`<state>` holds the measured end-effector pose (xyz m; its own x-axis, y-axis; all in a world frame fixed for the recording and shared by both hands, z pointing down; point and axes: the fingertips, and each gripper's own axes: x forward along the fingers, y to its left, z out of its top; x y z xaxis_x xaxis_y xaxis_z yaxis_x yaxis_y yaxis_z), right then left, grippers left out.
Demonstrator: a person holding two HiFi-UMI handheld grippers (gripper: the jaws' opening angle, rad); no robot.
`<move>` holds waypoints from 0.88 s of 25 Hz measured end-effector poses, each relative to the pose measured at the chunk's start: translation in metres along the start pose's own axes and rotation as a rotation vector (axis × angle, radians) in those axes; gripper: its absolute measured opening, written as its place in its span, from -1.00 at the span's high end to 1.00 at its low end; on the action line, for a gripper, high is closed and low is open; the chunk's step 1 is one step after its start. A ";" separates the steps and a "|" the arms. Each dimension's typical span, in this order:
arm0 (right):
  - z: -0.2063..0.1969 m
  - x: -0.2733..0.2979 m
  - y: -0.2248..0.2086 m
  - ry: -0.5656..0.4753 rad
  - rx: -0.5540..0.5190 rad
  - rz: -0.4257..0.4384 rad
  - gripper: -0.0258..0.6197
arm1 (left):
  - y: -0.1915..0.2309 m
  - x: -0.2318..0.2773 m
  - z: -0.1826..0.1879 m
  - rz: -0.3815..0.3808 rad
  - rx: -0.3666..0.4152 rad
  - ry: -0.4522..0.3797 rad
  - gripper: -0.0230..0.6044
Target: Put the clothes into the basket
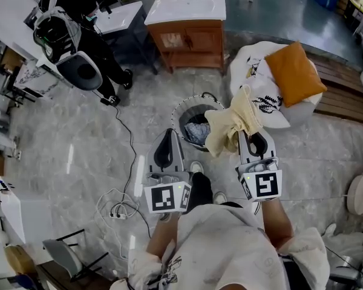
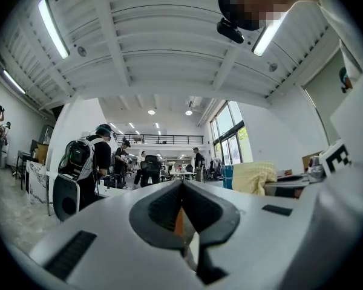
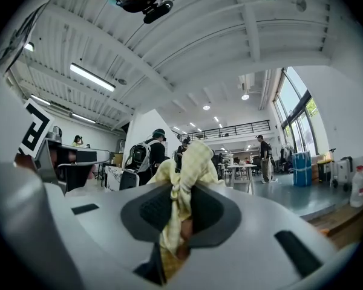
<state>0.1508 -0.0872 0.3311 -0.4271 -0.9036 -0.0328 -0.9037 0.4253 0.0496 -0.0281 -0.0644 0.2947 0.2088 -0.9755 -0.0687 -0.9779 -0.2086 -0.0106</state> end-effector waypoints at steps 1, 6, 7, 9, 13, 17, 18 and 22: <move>-0.003 0.007 0.000 0.003 0.000 -0.004 0.79 | 0.005 0.006 -0.003 -0.003 -0.001 -0.001 0.92; -0.010 0.051 0.004 0.024 -0.007 -0.012 0.79 | 0.037 0.041 -0.015 -0.010 -0.015 0.002 0.92; -0.010 0.060 0.006 0.030 -0.012 -0.011 0.79 | 0.044 0.048 -0.017 -0.011 -0.021 0.004 0.92; -0.012 0.078 0.009 0.042 -0.020 -0.009 0.79 | 0.057 0.061 -0.022 -0.012 -0.028 0.009 0.92; -0.023 0.118 0.014 0.075 -0.026 -0.011 0.79 | 0.085 0.091 -0.037 -0.016 -0.045 0.032 0.92; -0.043 0.152 0.020 0.124 -0.023 -0.009 0.79 | 0.111 0.114 -0.056 -0.021 -0.052 0.061 0.92; -0.048 0.160 0.023 0.136 -0.022 -0.009 0.79 | 0.118 0.119 -0.061 -0.021 -0.055 0.066 0.92; -0.073 0.190 0.031 0.189 -0.018 -0.008 0.79 | 0.140 0.136 -0.083 -0.025 -0.074 0.088 0.92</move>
<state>0.0441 -0.2493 0.3993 -0.4047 -0.9013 0.1547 -0.9057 0.4184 0.0682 -0.1358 -0.2322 0.3666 0.2363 -0.9715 0.0182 -0.9700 -0.2348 0.0629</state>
